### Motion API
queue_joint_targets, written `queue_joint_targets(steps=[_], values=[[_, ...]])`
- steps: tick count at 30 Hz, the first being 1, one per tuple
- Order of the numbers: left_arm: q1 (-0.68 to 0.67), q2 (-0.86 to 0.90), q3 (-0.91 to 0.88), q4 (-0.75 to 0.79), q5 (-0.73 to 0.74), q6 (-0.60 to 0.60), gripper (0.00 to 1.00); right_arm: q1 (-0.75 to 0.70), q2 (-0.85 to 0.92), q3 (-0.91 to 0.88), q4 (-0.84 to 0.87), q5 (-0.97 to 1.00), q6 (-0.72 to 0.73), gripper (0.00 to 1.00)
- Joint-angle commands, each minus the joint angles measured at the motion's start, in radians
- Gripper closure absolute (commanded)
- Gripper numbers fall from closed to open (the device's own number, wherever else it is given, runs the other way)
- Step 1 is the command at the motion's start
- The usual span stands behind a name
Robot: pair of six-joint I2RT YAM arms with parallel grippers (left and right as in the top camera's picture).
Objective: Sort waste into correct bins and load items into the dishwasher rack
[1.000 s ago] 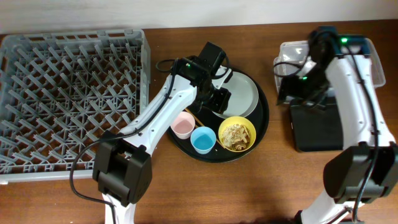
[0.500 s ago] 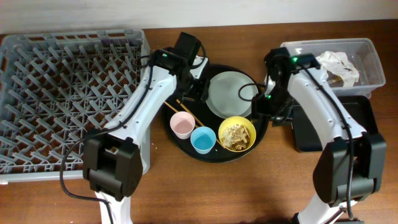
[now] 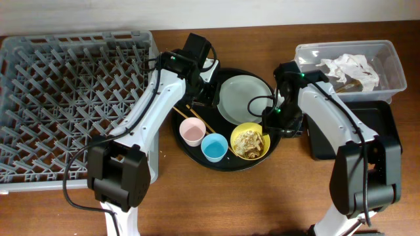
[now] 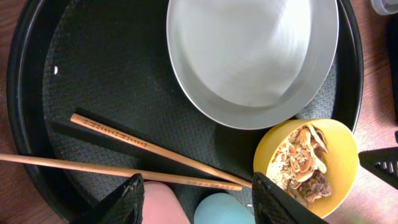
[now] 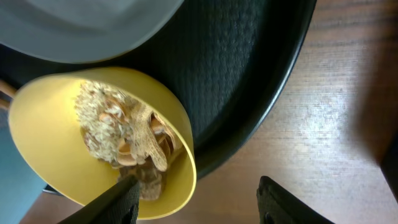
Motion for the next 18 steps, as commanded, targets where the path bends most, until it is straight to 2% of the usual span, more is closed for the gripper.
queue_joint_targets(steps=[1, 4, 6, 10, 15, 18], values=[[0.018, 0.001, 0.023, 0.016, -0.008, -0.039, 0.45, 0.039, -0.006, -0.009, 0.055, -0.021, 0.048, 0.38], [0.081, 0.001, 0.032, 0.022, -0.007, -0.089, 0.45, 0.100, -0.006, -0.009, 0.125, -0.020, 0.186, 0.45], [0.119, 0.001, 0.040, 0.022, -0.007, -0.092, 0.44, 0.150, -0.006, -0.009, 0.168, -0.005, 0.277, 0.46], [0.201, 0.001, 0.040, 0.022, -0.040, -0.109, 0.44, 0.280, -0.006, -0.009, 0.243, 0.157, 0.546, 0.45], [0.275, 0.001, 0.040, 0.022, -0.075, -0.132, 0.44, 0.359, -0.002, -0.009, 0.257, 0.280, 0.649, 0.46], [0.309, 0.001, 0.040, 0.022, -0.084, -0.132, 0.44, 0.375, 0.018, -0.009, 0.264, 0.293, 0.664, 0.52]])
